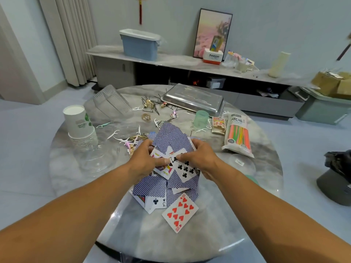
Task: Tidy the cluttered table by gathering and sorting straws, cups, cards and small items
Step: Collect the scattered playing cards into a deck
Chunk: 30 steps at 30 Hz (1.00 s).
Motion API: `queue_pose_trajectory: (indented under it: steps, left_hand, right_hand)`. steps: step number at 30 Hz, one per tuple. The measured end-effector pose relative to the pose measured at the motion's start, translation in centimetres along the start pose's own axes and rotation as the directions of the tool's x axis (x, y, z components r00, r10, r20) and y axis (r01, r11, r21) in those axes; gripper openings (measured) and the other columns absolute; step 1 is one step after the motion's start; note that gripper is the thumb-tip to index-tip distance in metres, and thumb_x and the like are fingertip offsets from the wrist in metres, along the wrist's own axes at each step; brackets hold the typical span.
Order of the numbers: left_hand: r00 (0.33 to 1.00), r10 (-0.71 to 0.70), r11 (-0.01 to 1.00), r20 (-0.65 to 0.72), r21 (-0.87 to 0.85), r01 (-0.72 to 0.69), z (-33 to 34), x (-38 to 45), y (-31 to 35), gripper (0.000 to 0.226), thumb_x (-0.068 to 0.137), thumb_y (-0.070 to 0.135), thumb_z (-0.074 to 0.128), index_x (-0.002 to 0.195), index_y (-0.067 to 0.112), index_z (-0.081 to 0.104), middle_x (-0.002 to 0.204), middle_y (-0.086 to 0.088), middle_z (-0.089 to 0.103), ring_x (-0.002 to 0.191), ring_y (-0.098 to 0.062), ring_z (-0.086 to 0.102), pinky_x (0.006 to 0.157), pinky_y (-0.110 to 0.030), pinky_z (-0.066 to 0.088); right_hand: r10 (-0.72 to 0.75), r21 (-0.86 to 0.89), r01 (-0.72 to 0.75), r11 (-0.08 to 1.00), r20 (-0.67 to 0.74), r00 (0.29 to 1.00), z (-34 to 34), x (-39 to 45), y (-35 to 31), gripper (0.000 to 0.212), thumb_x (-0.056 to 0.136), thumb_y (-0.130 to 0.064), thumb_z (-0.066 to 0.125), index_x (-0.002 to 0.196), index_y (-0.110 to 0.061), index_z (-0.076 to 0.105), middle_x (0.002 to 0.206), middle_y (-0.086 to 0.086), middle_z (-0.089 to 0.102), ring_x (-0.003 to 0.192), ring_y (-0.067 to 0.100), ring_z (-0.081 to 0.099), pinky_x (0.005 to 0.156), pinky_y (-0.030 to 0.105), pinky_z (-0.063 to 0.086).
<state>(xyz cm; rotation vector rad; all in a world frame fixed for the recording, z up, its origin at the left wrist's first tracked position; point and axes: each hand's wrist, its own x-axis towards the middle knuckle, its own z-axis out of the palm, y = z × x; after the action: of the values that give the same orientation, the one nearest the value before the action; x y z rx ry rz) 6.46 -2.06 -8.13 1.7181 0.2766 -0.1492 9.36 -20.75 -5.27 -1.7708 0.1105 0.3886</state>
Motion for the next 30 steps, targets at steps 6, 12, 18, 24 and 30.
queue_pose_trajectory:
  steps: [6, 12, 18, 24, 30]
  left_hand:
    - [0.987, 0.148, 0.986, -0.066, -0.063, -0.152, -0.2, -0.3, 1.1, 0.086, 0.068, 0.003, 0.09, 0.135, 0.031, 0.044, 0.124, 0.002, 0.055, 0.099, -0.023, 0.07, 0.068, -0.046, 0.064]
    - [0.958, 0.284, 0.959, 0.024, -0.027, -0.283, 0.0, -0.5, 1.2, 0.057, 0.072, -0.003, 0.086, 0.118, 0.023, 0.063, 0.102, 0.003, 0.074, 0.095, -0.01, 0.072, 0.071, -0.022, 0.06]
    - [0.969, 0.218, 0.959, 0.115, 0.161, -0.235, 0.7, -0.4, -0.7, 0.057, 0.083, 0.002, 0.08, 0.128, 0.027, 0.055, 0.114, 0.0, 0.065, 0.093, -0.015, 0.068, 0.066, -0.022, 0.056]
    - [0.969, 0.225, 0.937, 0.096, 0.25, -0.243, 1.6, 0.1, -1.2, 0.046, 0.084, 0.002, 0.078, 0.118, 0.028, 0.061, 0.104, 0.001, 0.072, 0.091, -0.012, 0.071, 0.075, -0.021, 0.055]
    - [0.964, 0.244, 0.932, 0.101, 0.25, -0.262, 1.1, 0.9, -0.6, 0.034, 0.087, 0.011, 0.078, 0.108, 0.033, 0.062, 0.095, 0.004, 0.071, 0.077, -0.015, 0.066, 0.063, -0.028, 0.051]
  right_hand:
    - [-0.251, -0.106, 0.252, 0.962, 0.018, 0.968, -1.2, -0.8, -1.3, 0.038, 0.077, 0.005, 0.081, 0.104, -0.017, 0.067, 0.095, 0.002, 0.078, 0.085, 0.022, 0.076, 0.073, 0.043, 0.064]
    - [-0.39, -0.209, 0.409, 0.888, 0.129, 0.912, -2.5, -1.5, -1.4, 0.038, 0.079, 0.006, 0.079, 0.102, -0.023, 0.067, 0.107, 0.01, 0.071, 0.096, 0.02, 0.072, 0.081, 0.037, 0.063]
    - [-0.229, -0.37, 0.246, 0.896, 0.09, 0.969, -2.3, -0.6, 1.8, 0.043, 0.081, -0.005, 0.083, 0.117, -0.02, 0.065, 0.105, 0.006, 0.07, 0.092, 0.02, 0.069, 0.087, 0.038, 0.06]
    - [-0.268, -0.415, 0.314, 0.854, 0.166, 0.949, -1.9, -0.1, 2.4, 0.024, 0.089, -0.014, 0.077, 0.112, -0.02, 0.071, 0.099, 0.0, 0.075, 0.092, 0.016, 0.071, 0.085, 0.035, 0.06]
    - [-0.334, -0.34, 0.379, 0.861, 0.186, 0.924, -2.5, 0.0, 1.5, 0.09, 0.075, -0.016, 0.089, 0.147, -0.04, 0.041, 0.131, -0.008, 0.052, 0.112, 0.004, 0.058, 0.076, 0.019, 0.058]
